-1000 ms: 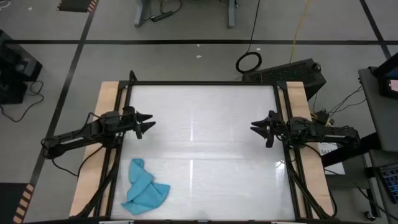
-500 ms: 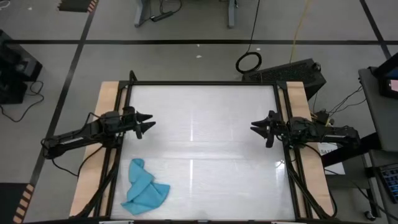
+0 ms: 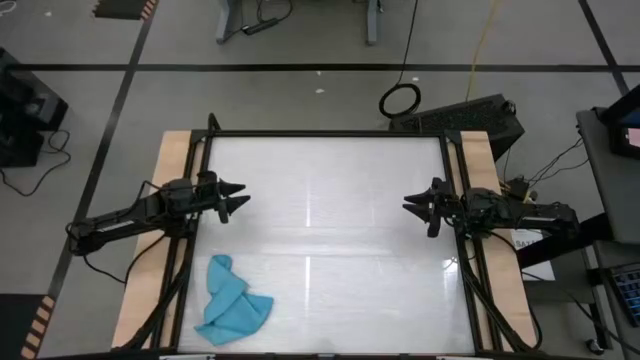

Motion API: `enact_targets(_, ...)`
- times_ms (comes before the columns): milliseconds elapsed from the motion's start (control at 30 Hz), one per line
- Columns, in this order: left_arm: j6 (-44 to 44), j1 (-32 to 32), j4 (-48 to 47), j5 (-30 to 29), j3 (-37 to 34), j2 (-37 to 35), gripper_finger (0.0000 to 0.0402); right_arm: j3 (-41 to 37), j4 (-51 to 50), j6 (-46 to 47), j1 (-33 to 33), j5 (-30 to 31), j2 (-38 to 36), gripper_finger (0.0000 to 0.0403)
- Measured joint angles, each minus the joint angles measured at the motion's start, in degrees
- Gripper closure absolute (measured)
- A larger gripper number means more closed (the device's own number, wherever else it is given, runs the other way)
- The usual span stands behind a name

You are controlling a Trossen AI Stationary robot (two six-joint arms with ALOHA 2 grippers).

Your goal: Roll towel

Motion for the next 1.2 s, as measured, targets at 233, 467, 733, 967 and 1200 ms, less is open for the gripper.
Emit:
enact_targets(233, 0.0, 0.0, 0.0, 0.0, 0.0, 0.0, 0.0123, 0.0, 0.0, 0.0, 0.0, 0.0, 0.0, 0.0277)
enact_targets(467, 0.0, 0.0, 0.0, 0.0, 0.0, 0.0, 0.0123, 0.0, 3.0, 5.6, 0.0, 0.0, 0.0, 0.0277)
enact_targets(733, 0.0, 0.0, 0.0, 0.0, 0.0, 0.0, 0.0123, 0.0, 2.9, 6.1, 0.0, 0.0, 0.0, 0.0277)
enact_targets(967, 0.0, 0.0, 0.0, 0.0, 0.0, 0.0, 0.0123, 0.0, 2.9, 6.1, 0.0, -0.1, 0.0, 0.0277)
enact_targets(1200, 0.0, 0.0, 0.0, 0.0, 0.0, 0.0, 0.0123, 0.0, 4.0, 6.1, 0.0, 0.0, 0.0, 0.0277)
